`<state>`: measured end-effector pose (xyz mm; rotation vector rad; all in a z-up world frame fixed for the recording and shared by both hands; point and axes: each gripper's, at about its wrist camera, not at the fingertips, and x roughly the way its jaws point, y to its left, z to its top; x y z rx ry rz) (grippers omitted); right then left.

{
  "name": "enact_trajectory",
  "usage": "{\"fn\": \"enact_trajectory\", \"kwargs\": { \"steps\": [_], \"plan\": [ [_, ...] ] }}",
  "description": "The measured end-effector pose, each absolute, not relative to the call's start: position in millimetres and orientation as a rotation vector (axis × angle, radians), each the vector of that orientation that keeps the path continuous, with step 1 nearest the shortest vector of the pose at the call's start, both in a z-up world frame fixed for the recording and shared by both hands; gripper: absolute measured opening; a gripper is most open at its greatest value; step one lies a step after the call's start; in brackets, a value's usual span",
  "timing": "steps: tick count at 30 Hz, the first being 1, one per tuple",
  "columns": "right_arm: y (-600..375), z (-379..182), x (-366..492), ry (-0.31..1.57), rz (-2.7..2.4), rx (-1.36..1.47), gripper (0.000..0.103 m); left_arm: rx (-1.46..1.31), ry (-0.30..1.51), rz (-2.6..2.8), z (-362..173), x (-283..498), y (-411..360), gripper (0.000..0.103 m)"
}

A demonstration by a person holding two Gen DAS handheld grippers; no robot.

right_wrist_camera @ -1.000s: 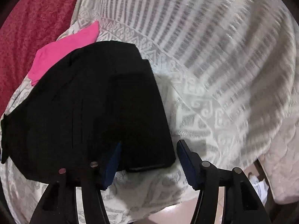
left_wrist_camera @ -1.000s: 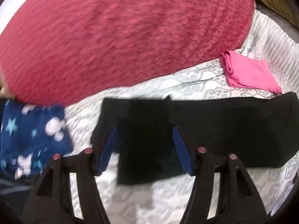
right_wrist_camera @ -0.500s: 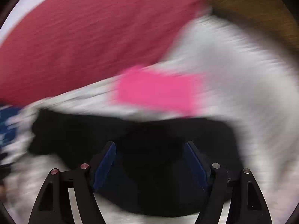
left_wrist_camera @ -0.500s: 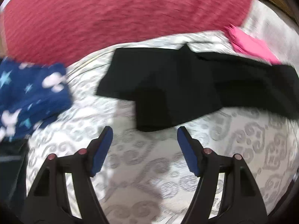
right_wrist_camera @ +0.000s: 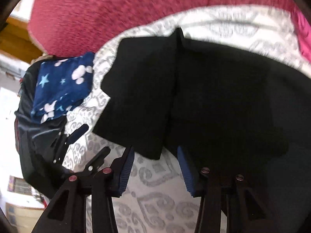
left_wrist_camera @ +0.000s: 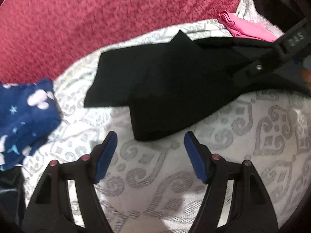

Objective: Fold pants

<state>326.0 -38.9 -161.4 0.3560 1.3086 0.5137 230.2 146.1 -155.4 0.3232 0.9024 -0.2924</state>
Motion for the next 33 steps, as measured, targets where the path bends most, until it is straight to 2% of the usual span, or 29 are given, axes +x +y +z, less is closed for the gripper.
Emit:
{"fn": "enact_trajectory", "kwargs": {
  "steps": [4,5,6,7,8,9,14,19,20,22,24,26,29,30,31,33],
  "plan": [
    [-41.6,-168.5,328.9,1.329,0.536,0.410,0.047,0.238,0.936,-0.399,-162.6,238.4,149.0,0.072],
    [-40.9,-166.1,329.2,1.320,0.541,0.413,0.037,0.219,0.956,-0.416,-165.1,243.2,148.5,0.071],
    [-37.9,-161.4,329.3,1.305,0.544,0.402,0.003,0.198,0.961,-0.432,-165.6,246.0,147.5,0.054],
    [-34.3,-158.4,331.3,1.296,0.548,0.385,0.004,0.176,0.965,-0.449,-165.4,249.6,147.9,0.021],
    [-30.7,-152.1,333.8,1.272,0.541,0.370,0.004,0.157,0.968,-0.446,-165.4,252.4,149.3,0.007],
    [-27.7,-141.1,336.4,1.227,0.540,0.356,0.003,0.138,0.964,-0.435,-164.2,255.5,151.8,0.004],
    [-2.9,-94.7,367.2,1.094,0.568,0.282,0.003,0.030,0.844,-0.371,-134.0,271.9,169.6,0.004],
    [37.9,-56.8,427.6,0.973,0.583,0.245,0.005,-0.078,0.799,-0.181,-112.6,317.2,198.1,0.005],
    [46.4,-52.7,444.5,0.949,0.597,0.254,0.009,-0.096,0.795,-0.129,-114.2,324.9,205.0,0.005],
    [63.0,-55.6,476.6,0.951,0.615,0.257,0.023,-0.177,0.796,-0.049,-125.7,335.4,224.7,0.008],
    [75.8,-68.6,504.2,1.002,0.535,0.214,0.056,-0.253,0.844,-0.051,-143.8,338.3,239.6,0.008],
    [77.7,-76.0,515.1,1.013,0.472,0.173,0.061,-0.237,0.891,-0.053,-158.2,337.9,245.4,0.008],
    [65.0,-81.2,516.0,1.018,0.418,0.158,0.062,-0.220,0.903,-0.047,-162.6,338.3,247.1,0.024],
    [57.2,-83.0,511.1,1.033,0.408,0.154,0.062,-0.232,0.903,-0.056,-162.6,338.1,247.6,0.035],
    [52.2,-83.9,506.1,1.049,0.394,0.134,0.062,-0.247,0.897,-0.064,-162.2,337.9,248.4,0.042],
    [30.8,-86.6,479.6,1.058,0.366,0.043,0.062,-0.248,0.888,-0.069,-161.4,335.0,248.9,0.051]
  ]
}}
